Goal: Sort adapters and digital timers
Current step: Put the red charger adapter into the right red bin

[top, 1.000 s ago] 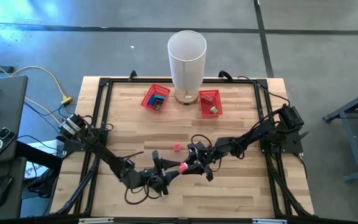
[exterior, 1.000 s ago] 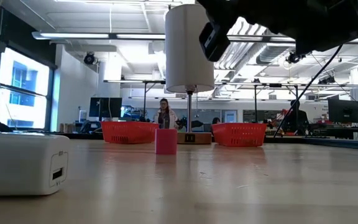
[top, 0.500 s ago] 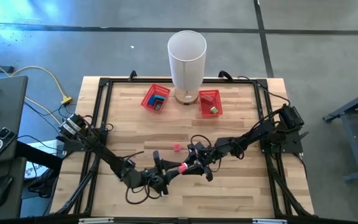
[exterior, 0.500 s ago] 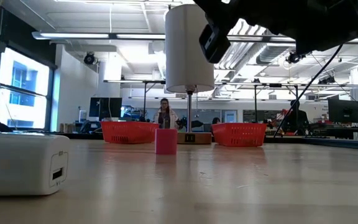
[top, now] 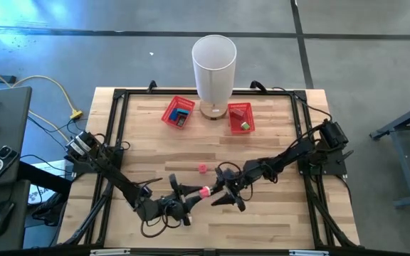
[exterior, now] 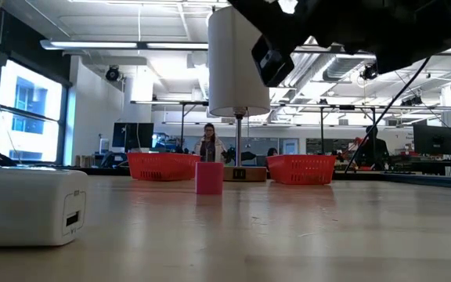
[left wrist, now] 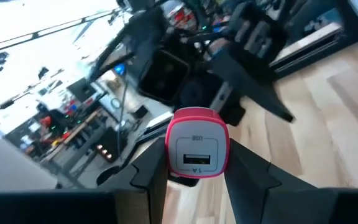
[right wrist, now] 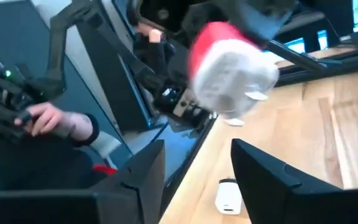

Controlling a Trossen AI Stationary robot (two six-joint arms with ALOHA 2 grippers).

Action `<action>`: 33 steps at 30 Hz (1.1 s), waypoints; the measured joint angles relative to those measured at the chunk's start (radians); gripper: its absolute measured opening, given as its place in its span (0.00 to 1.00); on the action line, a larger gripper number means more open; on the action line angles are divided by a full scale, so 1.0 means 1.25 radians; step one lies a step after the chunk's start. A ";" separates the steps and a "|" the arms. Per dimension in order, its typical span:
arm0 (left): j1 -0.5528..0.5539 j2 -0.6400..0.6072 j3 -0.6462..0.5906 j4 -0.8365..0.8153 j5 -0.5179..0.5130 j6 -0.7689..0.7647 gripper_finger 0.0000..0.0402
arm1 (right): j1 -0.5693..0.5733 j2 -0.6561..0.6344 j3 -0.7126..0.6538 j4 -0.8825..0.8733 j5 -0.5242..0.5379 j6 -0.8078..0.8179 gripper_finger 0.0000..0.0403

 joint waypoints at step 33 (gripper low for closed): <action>0.141 -0.201 -0.001 -0.627 0.444 -0.800 0.30 | 0.105 -0.189 0.001 -0.477 0.410 -0.165 0.45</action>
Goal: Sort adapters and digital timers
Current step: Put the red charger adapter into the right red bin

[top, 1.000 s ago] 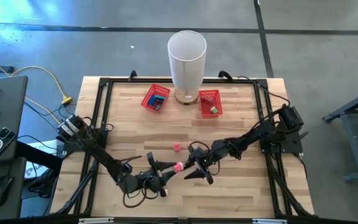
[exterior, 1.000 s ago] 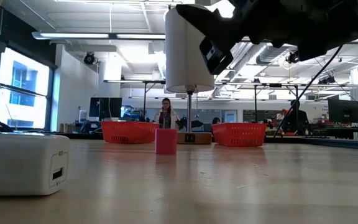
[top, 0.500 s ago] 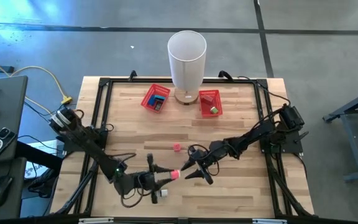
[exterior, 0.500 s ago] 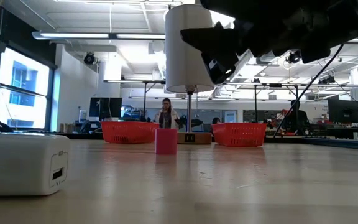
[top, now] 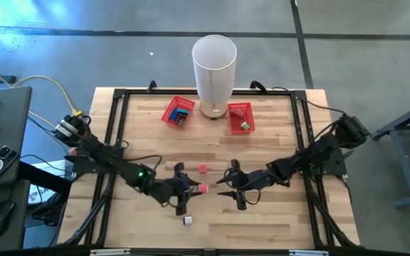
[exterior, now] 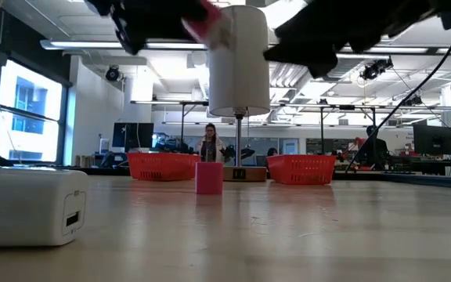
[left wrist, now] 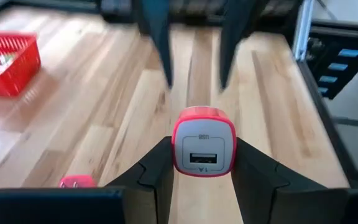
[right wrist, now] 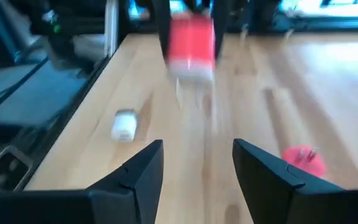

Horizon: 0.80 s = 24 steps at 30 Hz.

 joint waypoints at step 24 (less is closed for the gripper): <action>0.089 0.089 0.000 0.063 0.099 0.005 0.30 | -0.053 0.010 0.000 0.025 -0.096 0.097 0.45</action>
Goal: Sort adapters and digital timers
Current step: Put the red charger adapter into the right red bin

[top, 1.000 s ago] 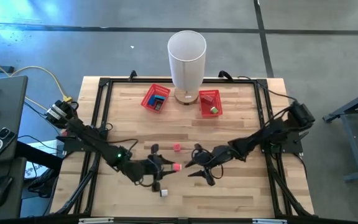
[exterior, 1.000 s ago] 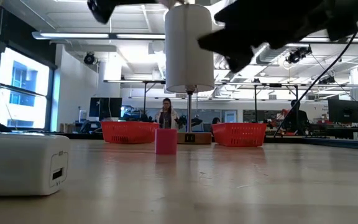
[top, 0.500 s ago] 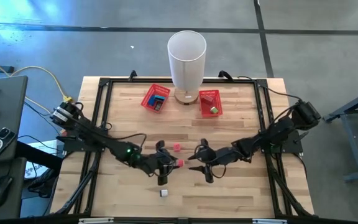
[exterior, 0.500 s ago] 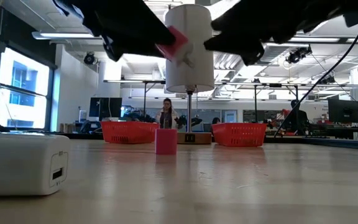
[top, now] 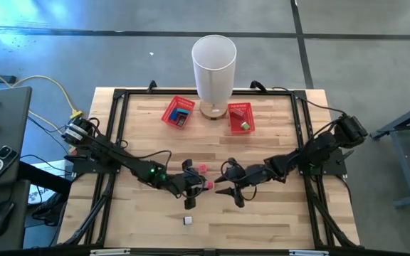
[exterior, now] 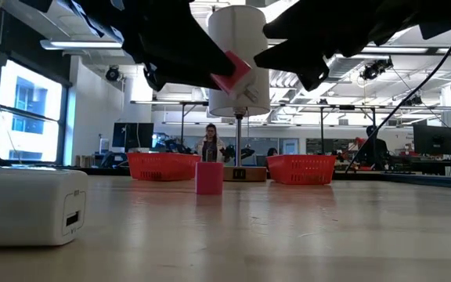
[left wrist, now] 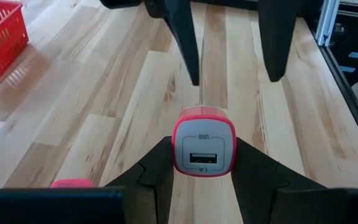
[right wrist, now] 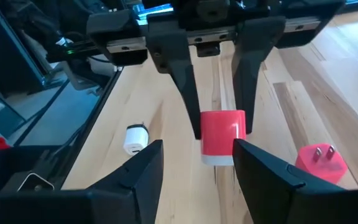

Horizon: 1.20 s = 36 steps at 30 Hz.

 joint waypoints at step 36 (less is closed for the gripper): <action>0.048 0.000 0.000 0.072 0.039 0.110 0.31 | -0.053 0.000 0.000 -0.061 0.018 0.009 0.59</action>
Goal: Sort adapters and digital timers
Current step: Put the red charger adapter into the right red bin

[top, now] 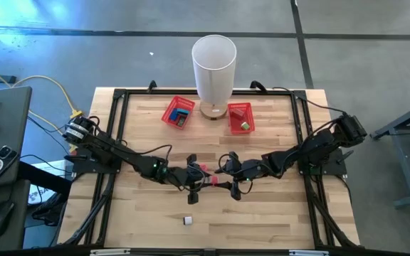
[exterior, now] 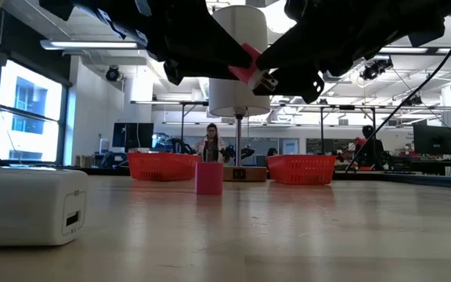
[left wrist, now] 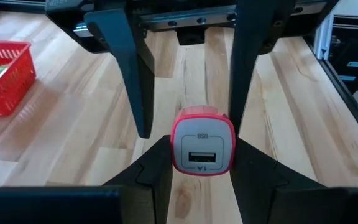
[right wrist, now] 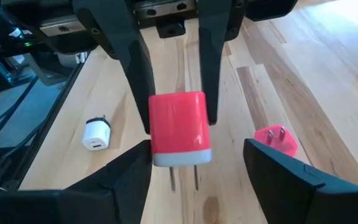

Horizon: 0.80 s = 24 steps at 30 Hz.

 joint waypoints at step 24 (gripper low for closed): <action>0.055 0.003 0.000 0.032 0.093 0.010 0.31 | -0.017 0.000 0.000 -0.006 -0.037 -0.001 0.51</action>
